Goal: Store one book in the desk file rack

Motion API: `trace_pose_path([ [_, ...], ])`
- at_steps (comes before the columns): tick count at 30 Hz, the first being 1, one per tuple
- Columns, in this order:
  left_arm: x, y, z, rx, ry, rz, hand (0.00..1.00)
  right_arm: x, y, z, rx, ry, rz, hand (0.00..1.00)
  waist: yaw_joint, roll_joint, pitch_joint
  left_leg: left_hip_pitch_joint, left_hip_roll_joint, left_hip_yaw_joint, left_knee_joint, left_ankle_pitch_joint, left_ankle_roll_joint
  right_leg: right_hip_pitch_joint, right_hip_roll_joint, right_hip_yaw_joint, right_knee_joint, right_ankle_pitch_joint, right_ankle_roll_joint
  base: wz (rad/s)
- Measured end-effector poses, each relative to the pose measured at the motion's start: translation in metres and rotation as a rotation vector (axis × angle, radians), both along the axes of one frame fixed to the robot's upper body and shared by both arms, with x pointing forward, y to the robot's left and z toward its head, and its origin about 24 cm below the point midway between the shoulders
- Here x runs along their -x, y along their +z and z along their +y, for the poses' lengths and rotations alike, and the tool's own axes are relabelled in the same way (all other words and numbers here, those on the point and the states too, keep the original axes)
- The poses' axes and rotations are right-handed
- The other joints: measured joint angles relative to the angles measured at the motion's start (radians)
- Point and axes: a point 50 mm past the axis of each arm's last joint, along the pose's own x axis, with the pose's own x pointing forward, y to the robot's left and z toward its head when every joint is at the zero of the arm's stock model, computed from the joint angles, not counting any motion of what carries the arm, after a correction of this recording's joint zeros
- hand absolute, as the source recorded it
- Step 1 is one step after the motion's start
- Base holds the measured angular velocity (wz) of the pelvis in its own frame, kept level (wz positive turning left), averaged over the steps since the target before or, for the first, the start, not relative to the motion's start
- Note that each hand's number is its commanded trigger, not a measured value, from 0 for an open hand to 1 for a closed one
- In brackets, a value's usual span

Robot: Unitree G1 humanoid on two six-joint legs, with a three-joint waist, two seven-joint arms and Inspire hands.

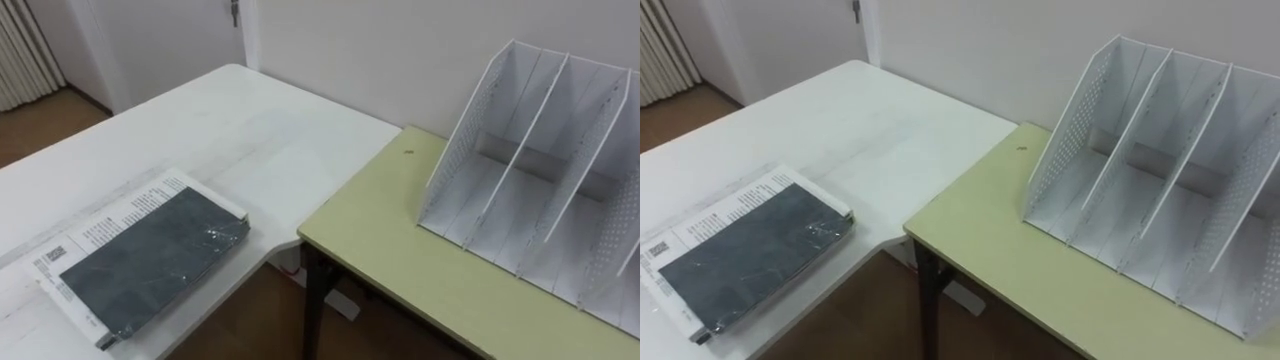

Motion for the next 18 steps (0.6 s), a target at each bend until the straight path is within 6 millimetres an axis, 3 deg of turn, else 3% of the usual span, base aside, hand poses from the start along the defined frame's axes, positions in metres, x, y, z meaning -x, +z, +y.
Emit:
trace_pose_path([
  [2, -0.008, 0.003, -0.007, 0.012, -0.059, -0.030, 0.00, -0.001, 0.000, 0.001, -0.001, 0.009, -0.001, 0.00, -0.001, -0.004, -0.0038, 0.001, 0.000, 0.001, 0.000, 0.000, 0.000, 0.002, 0.000, 0.002, 0.000, 0.000, 0.000, 0.00],
  [10, -0.050, 0.028, -0.035, 0.048, -0.295, -0.187, 0.00, -0.010, 0.001, 0.002, 0.003, 0.059, -0.015, 0.00, -0.037, 0.001, 0.0030, 0.002, 0.000, 0.001, 0.002, 0.000, 0.001, 0.006, -0.001, 0.002, 0.002, 0.000, 0.001, 0.00],
  [11, -0.059, 0.034, -0.041, 0.051, -0.347, -0.221, 0.00, -0.011, 0.001, 0.002, 0.003, 0.059, -0.017, 0.00, -0.037, -0.006, 0.0104, 0.003, 0.000, 0.000, 0.003, 0.001, 0.002, 0.006, -0.001, 0.002, 0.002, 0.000, 0.001, 0.00],
  [14, -0.074, 0.051, -0.057, 0.061, -0.461, -0.303, 0.00, -0.014, 0.001, 0.002, 0.006, 0.062, -0.022, 0.00, -0.046, -0.005, 0.0130, 0.003, 0.000, 0.000, 0.002, 0.001, 0.002, 0.004, -0.001, 0.003, 0.000, 0.001, 0.001, 0.00],
  [15, -0.078, 0.057, -0.062, 0.063, -0.498, -0.331, 0.00, -0.015, 0.001, 0.002, 0.007, 0.063, -0.024, 0.00, -0.051, 0.000, 0.0105, 0.002, 0.000, 0.001, 0.002, 0.001, 0.002, 0.002, -0.001, 0.004, 0.000, 0.001, 0.001, 0.00],
  [16, -0.081, 0.061, -0.065, 0.064, -0.518, -0.348, 0.00, -0.015, 0.001, 0.002, 0.008, 0.063, -0.025, 0.00, -0.052, -0.004, 0.0130, 0.000, 0.000, 0.001, 0.002, 0.001, 0.002, 0.000, -0.001, 0.004, 0.000, 0.001, 0.001, 0.00],
  [18, -0.089, 0.075, -0.072, 0.054, -0.572, -0.414, 0.00, -0.017, 0.001, 0.003, 0.008, 0.077, -0.023, 0.00, -0.056, 0.005, 0.0071, -0.007, 0.001, -0.001, 0.003, 0.001, 0.002, -0.006, 0.000, 0.004, 0.001, 0.001, 0.001, 0.00],
])
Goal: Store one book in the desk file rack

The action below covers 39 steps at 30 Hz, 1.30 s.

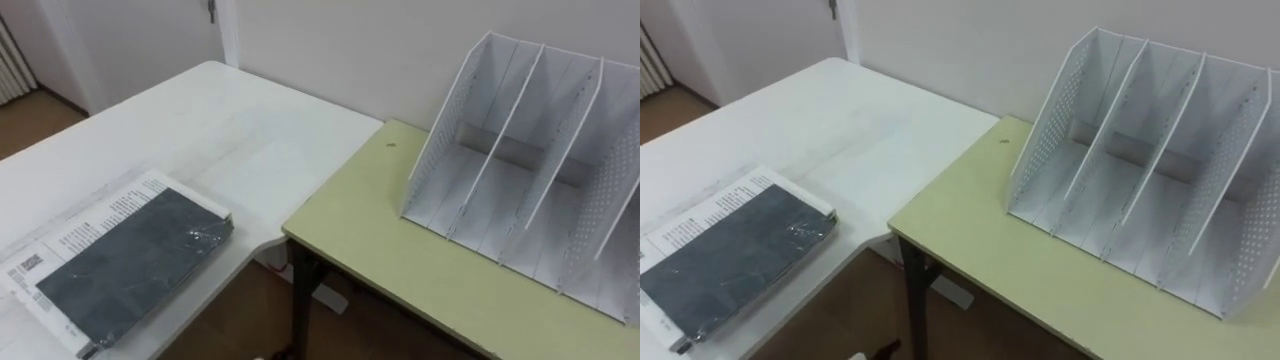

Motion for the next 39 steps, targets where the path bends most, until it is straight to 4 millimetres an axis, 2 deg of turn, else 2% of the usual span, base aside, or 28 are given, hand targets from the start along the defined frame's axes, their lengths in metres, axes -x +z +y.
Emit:
trace_pose_path([
  [4, -0.008, 0.013, -0.006, -0.041, -0.067, -0.078, 0.00, -0.003, 0.000, 0.001, 0.006, 0.020, -0.001, 0.00, -0.007, 0.000, -0.0002, 0.002, 0.001, 0.001, 0.000, 0.000, 0.000, 0.006, 0.001, 0.000, 0.002, 0.000, 0.000, 0.00],
  [7, -0.015, 0.029, -0.011, -0.054, -0.097, -0.161, 0.00, -0.006, 0.001, 0.001, 0.006, 0.021, -0.009, 0.00, -0.028, -0.001, 0.0011, -0.007, -0.001, -0.012, 0.000, 0.000, 0.000, 0.005, 0.000, -0.011, 0.001, 0.000, 0.000, 0.13],
  [16, -0.030, 0.066, -0.014, -0.082, -0.113, -0.375, 0.00, -0.003, 0.000, 0.000, 0.008, 0.011, -0.002, 0.00, -0.021, 0.007, -0.0010, -0.007, 0.000, -0.016, 0.001, 0.000, 0.000, 0.008, 0.000, -0.010, 0.001, 0.001, 0.000, 0.01],
  [23, -0.043, 0.126, -0.002, -0.157, -0.070, -0.693, 0.00, 0.000, 0.000, -0.004, 0.009, 0.007, 0.017, 0.00, -0.019, 0.019, -0.0040, -0.008, -0.002, -0.026, 0.003, 0.000, 0.000, 0.017, -0.001, -0.025, -0.001, 0.001, -0.001, 0.04],
  [27, -0.042, 0.146, -0.006, -0.171, -0.082, -0.793, 0.00, 0.003, 0.001, -0.007, 0.016, 0.009, 0.028, 0.00, 0.008, 0.024, -0.0054, -0.006, -0.001, -0.032, 0.008, 0.000, 0.000, 0.019, -0.002, -0.037, -0.001, 0.001, -0.001, 0.04],
  [33, -0.040, 0.162, -0.004, -0.196, -0.090, -0.869, 0.00, 0.006, 0.001, -0.010, 0.029, 0.018, 0.038, 0.00, 0.034, 0.028, -0.0037, -0.008, -0.002, -0.054, 0.014, 0.000, 0.000, 0.020, -0.003, -0.054, -0.001, 0.001, -0.001, 0.08],
  [39, -0.039, 0.169, 0.000, -0.212, -0.062, -0.918, 0.00, 0.008, 0.001, -0.013, 0.045, 0.041, 0.055, 0.00, 0.047, 0.028, -0.0044, -0.008, -0.005, -0.065, 0.016, 0.001, 0.001, 0.034, -0.005, -0.059, -0.004, 0.001, -0.001, 0.06],
])
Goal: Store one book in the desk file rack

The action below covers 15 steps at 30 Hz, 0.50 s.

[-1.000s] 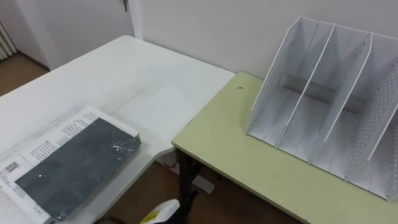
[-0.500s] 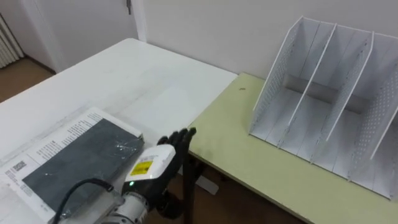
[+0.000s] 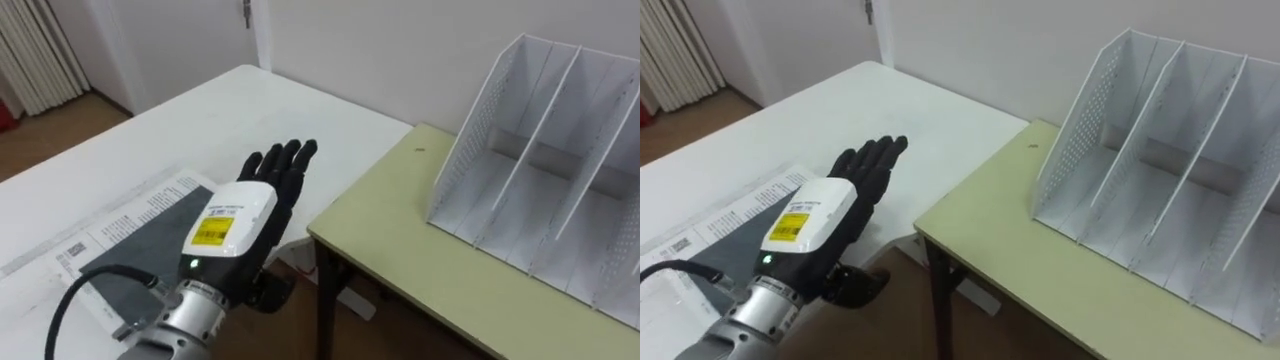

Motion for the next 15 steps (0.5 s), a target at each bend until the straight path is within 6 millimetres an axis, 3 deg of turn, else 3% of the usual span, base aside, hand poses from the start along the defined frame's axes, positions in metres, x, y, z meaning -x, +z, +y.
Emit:
trace_pose_path([
  [8, 0.000, 0.000, 0.009, -0.003, 0.051, -0.017, 0.00, 0.000, 0.000, 0.001, 0.001, 0.020, 0.009, 0.00, 0.036, -0.005, -0.0005, -0.021, -0.001, -0.012, 0.020, 0.000, 0.000, -0.004, -0.002, -0.024, -0.001, 0.000, 0.000, 0.07],
  [15, 0.015, -0.026, 0.027, -0.016, 0.146, 0.107, 0.00, -0.002, -0.001, 0.003, -0.011, 0.052, 0.024, 0.00, 0.048, -0.012, -0.0026, -0.020, 0.000, -0.020, 0.022, 0.000, 0.000, -0.002, -0.001, -0.026, 0.000, -0.001, -0.001, 0.00],
])
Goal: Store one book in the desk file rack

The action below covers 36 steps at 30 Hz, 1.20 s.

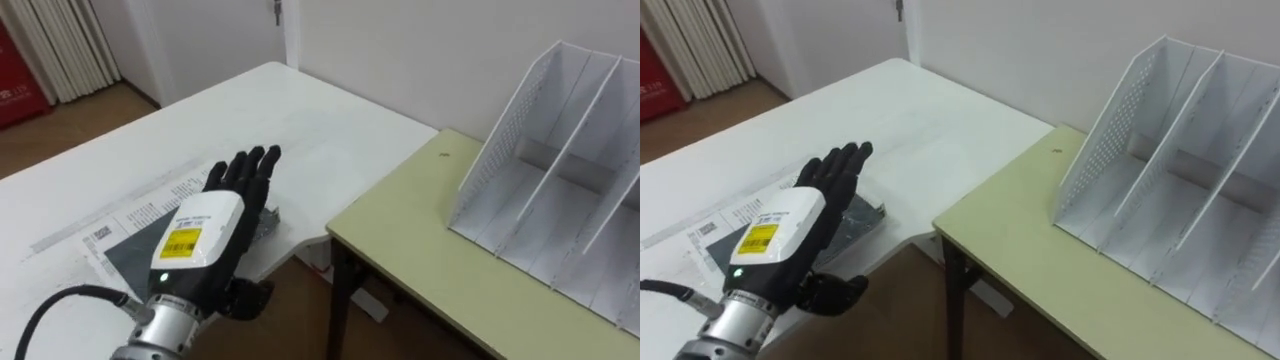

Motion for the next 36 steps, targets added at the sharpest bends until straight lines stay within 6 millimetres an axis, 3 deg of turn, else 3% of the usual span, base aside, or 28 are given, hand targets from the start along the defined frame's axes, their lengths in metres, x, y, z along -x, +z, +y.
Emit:
trace_pose_path([
  [9, 0.002, -0.008, 0.005, -0.008, 0.035, 0.059, 0.00, -0.002, 0.000, 0.001, -0.004, 0.032, 0.006, 0.00, 0.018, -0.001, 0.0012, 0.002, 0.000, -0.004, 0.000, 0.000, 0.000, 0.008, -0.001, 0.000, 0.001, 0.000, 0.000, 0.01],
  [36, 0.008, -0.018, 0.011, -0.053, 0.080, 0.106, 0.00, 0.000, 0.002, -0.007, 0.027, 0.063, 0.019, 0.00, 0.015, 0.019, 0.0017, 0.005, -0.003, -0.017, 0.001, 0.001, 0.002, 0.019, -0.006, -0.026, 0.000, -0.001, 0.001, 0.01],
])
